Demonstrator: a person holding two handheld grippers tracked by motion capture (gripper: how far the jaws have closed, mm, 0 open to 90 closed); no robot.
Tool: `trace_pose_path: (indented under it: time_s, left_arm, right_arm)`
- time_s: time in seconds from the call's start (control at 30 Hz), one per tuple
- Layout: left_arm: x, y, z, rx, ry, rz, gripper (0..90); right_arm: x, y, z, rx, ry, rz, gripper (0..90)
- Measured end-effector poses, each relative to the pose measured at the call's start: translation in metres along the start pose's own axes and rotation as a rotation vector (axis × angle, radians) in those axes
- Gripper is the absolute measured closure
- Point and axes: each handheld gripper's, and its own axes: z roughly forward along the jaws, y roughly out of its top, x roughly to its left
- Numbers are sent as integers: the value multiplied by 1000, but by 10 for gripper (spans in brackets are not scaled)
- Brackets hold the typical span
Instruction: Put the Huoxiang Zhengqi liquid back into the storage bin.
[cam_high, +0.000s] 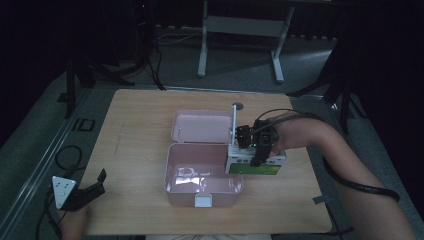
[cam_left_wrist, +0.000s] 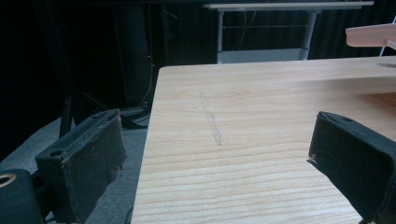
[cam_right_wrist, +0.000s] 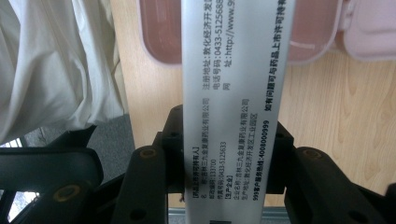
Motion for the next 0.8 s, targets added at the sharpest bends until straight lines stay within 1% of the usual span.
trace_pose_path:
  time_s: [0.07,0.1,0.13,0.2,0.37,0.4,0.43,0.47,0.5,0.57,0.7,0.73,0.77,0.8]
  left_arm:
    - [0,0,0,0,1,0,38]
    - [0,0,0,0,1,0,38]
    - [0,0,0,2,-3,-4,38]
    - [0,0,0,1,-3,-4,38]
    - [0,0,0,0,-3,0,38]
    - [0,0,0,1,-3,2,38]
    - [0,0,0,1,-3,2,38]
    - [0,0,0,0,-3,2,38]
    - [0,0,0,0,-3,2,38]
    - [0,0,0,0,-5,1,38]
    - [0,0,0,0,-4,1,38]
    - [0,0,0,1,-3,1,38]
    - [0,0,0,1,-4,3,38]
    - [0,0,0,-1,-4,3,38]
  right_arm:
    - [0,7,0,-4,-3,-8,619]
    - [0,7,0,-4,-3,-8,619]
    - [0,15,0,0,-3,-11,620]
    - [-2,23,2,-7,-3,-21,620]
    - [0,43,4,2,0,-53,620]
    - [0,47,5,0,-1,-51,620]
    - [0,47,5,0,-1,-51,620]
    - [0,55,5,2,-2,-63,619]
    - [0,55,5,2,-2,-63,619]
    - [1,65,6,-11,8,-73,620]
    - [3,73,7,-12,17,-89,620]
    - [4,79,9,-13,19,-92,620]
    - [4,82,9,-14,17,-94,620]
    - [4,85,10,-17,25,-93,620]
